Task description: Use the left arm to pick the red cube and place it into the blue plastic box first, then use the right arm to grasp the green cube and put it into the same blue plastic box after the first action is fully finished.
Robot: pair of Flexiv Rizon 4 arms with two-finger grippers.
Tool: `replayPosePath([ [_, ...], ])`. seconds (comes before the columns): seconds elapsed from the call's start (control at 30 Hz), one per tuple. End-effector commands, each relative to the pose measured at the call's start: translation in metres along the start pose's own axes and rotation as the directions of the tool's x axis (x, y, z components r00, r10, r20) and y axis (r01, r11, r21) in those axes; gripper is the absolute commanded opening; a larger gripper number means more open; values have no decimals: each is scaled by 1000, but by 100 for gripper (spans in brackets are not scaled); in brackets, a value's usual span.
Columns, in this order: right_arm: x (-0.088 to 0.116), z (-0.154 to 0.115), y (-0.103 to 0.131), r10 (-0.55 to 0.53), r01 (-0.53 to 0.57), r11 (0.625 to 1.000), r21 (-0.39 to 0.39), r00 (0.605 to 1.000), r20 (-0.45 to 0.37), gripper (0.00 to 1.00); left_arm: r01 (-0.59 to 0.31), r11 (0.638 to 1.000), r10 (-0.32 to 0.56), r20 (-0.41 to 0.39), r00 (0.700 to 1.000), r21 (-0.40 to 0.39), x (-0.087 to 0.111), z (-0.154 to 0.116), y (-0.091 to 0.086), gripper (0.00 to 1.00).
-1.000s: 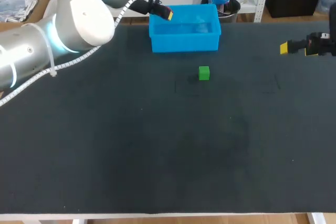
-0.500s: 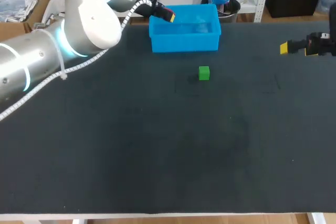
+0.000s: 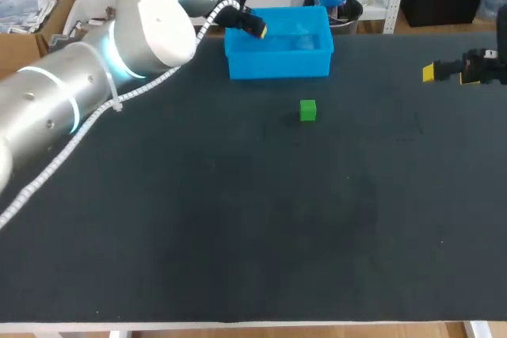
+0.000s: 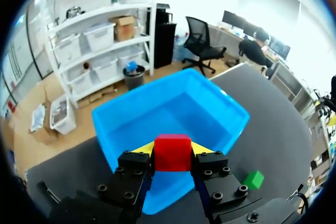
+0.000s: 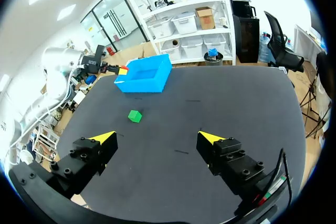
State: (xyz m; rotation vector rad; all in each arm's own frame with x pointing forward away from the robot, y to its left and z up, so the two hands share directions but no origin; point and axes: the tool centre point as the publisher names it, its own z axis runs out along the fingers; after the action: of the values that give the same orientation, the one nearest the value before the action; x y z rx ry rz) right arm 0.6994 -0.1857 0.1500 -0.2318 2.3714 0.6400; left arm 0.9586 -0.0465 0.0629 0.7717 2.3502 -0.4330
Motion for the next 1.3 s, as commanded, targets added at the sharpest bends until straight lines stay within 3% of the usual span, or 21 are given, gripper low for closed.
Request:
replayPosePath([
  [0.03, 0, 0, 0, 0, 0, 1000, 2, 1000, -1, 100, 6, 1000, -6, -46, 999, 1, -8, 16, 4, 0],
  [0.4, 0, 0, 0, 0, 0, 1000, 2, 1000, -1, 100, 13, 1000, -14, -93, 996, -9, -3, 23, 5, 0],
  [0.43, 0, 0, 0, 0, 0, 1000, 2, 1000, -1, 100, 9, 1000, -9, -97, 995, -6, -3, 23, 5, 9],
  [0.5, 0, 0, 0, 0, 0, 1000, 2, 1000, -1, 100, 7, 1000, -8, -99, 995, -5, -4, 23, 4, 73],
  [0.53, 0, 0, 0, 0, 0, 1000, 2, 1000, -1, 100, 7, 1000, -7, -101, 995, -5, -4, 23, 4, 97],
  [0.57, 0, 0, 0, 0, 0, 1000, 2, 1000, -1, 100, 5, 1000, -5, -102, 995, -4, -4, 23, 4, 100],
  [0.97, 0, 0, 0, 0, 0, 1000, 2, 1000, -1, 100, -19, 1000, 18, -71, 997, -5, -19, 3, -2, 100],
  [1.13, 0, 0, 0, 0, 0, 1000, 2, 1000, -1, 100, -36, 999, 36, -40, 999, -9, -22, -19, -6, 100],
  [1.3, 0, 0, 0, 0, 0, 1000, 2, 1000, -1, 100, -52, 999, 52, -11, 999, -5, -11, -46, -9, 100],
])
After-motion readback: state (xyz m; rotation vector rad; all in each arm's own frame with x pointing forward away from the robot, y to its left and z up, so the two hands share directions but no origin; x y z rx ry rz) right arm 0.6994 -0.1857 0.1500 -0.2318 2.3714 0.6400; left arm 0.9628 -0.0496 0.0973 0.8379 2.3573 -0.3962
